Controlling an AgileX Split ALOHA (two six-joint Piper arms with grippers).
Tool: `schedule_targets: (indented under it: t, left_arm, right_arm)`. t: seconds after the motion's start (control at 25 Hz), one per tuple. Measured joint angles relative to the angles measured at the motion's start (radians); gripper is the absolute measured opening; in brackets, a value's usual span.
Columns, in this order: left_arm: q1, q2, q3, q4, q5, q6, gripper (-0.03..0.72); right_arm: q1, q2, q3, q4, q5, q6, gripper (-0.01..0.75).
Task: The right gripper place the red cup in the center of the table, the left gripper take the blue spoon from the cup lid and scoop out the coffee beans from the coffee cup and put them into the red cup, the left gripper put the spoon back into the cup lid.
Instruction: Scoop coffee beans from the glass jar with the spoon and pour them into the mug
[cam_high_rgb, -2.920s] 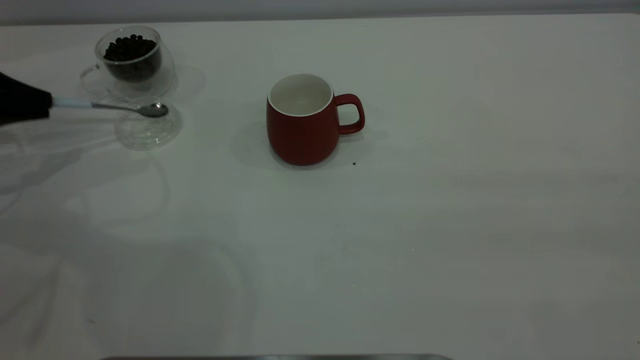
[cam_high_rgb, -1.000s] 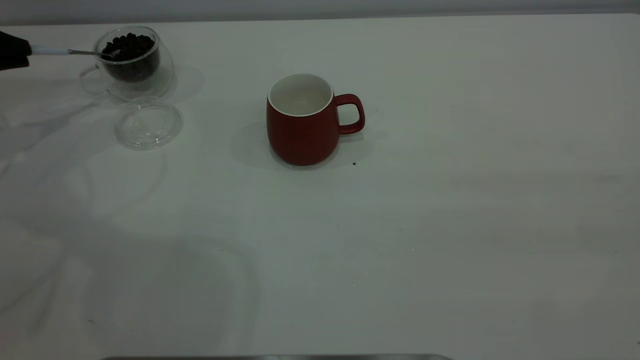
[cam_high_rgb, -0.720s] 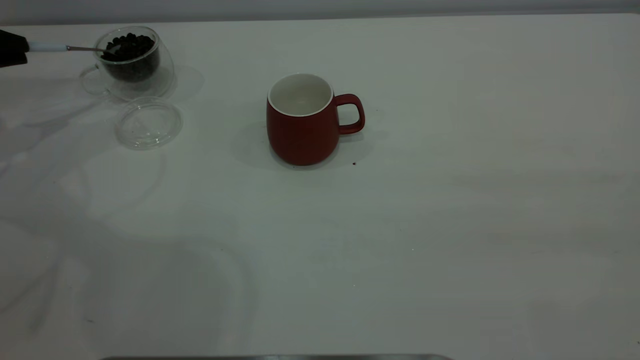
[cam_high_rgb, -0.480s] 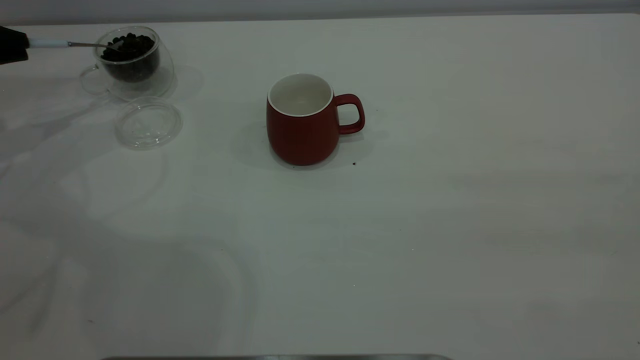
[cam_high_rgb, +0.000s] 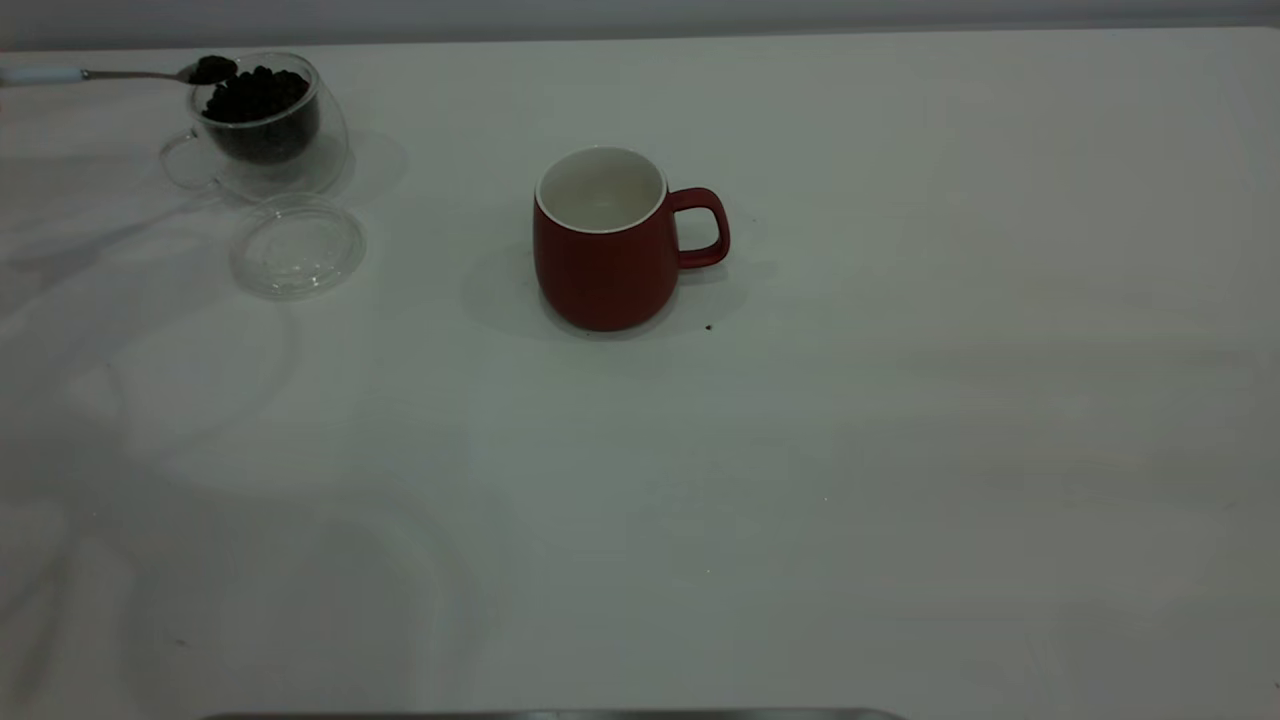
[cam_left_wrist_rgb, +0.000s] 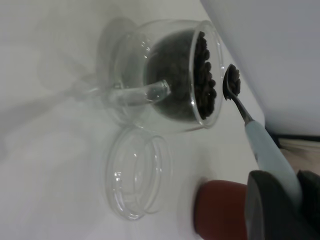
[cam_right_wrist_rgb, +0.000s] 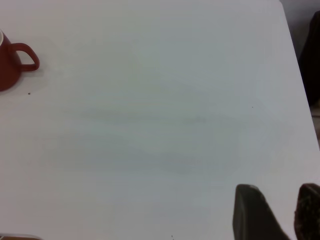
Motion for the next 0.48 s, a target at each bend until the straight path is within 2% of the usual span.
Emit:
schedule_targets:
  t: [0.28,0.48]
  left_arm:
    - [0.004,0.0,0.0,0.0,0.068,-0.005,0.123]
    - [0.004,0.0,0.0,0.0,0.077,-0.02,0.123]
  right_arm:
    - [0.0,0.0,0.0,0.0,0.0,0.0,0.243]
    - [0.0,0.0,0.0,0.0,0.0,0.0,0.243]
